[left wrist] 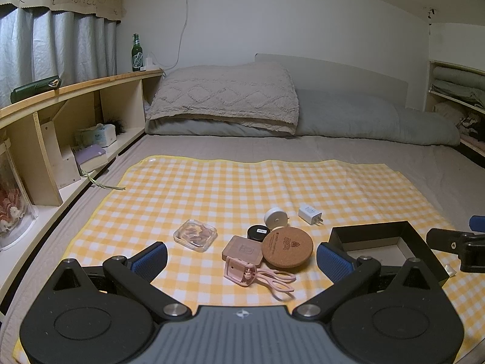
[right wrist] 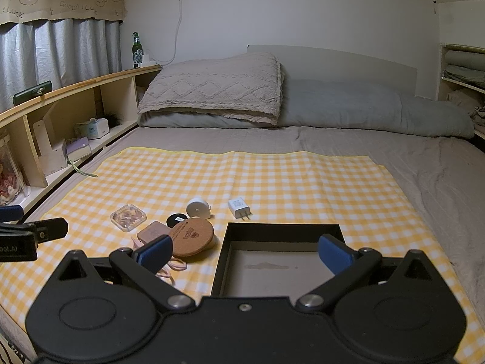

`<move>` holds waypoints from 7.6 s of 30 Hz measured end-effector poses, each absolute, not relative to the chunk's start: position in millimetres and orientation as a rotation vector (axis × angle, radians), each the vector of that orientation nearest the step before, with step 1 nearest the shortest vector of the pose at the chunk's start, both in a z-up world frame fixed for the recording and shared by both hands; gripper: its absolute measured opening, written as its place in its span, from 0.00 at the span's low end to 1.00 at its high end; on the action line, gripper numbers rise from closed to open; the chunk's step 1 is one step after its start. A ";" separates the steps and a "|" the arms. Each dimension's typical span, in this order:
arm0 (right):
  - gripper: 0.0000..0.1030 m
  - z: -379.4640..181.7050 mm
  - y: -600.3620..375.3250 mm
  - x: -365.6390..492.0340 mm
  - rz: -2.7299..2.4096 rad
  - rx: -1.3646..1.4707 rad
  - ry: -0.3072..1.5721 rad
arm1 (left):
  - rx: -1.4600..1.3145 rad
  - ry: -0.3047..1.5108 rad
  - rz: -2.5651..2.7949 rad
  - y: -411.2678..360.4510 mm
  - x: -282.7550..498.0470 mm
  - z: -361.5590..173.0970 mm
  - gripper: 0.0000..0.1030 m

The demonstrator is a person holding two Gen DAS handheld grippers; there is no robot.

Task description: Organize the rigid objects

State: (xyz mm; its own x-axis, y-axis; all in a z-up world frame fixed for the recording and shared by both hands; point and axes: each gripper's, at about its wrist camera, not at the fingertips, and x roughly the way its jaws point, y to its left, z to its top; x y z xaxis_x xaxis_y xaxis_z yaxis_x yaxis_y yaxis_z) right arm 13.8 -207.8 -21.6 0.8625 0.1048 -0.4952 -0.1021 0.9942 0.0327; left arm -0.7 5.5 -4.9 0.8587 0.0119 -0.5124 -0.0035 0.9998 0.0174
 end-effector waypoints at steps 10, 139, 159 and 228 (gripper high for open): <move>1.00 -21.6 -207.6 13.8 0.110 0.005 0.521 | 0.016 0.539 0.009 5.1 -0.6 -4.7 1.00; 0.04 -124.4 -341.6 179.9 -0.060 0.172 1.119 | 0.100 0.950 -0.731 -161.6 185.7 -113.4 0.96; 0.05 -126.6 -346.5 182.7 -0.034 0.209 1.135 | 0.013 1.069 -0.771 -213.8 174.7 -146.6 1.00; 0.10 -132.3 -347.2 188.1 -0.036 0.210 1.186 | 0.178 1.131 -0.212 17.3 291.6 -185.9 0.88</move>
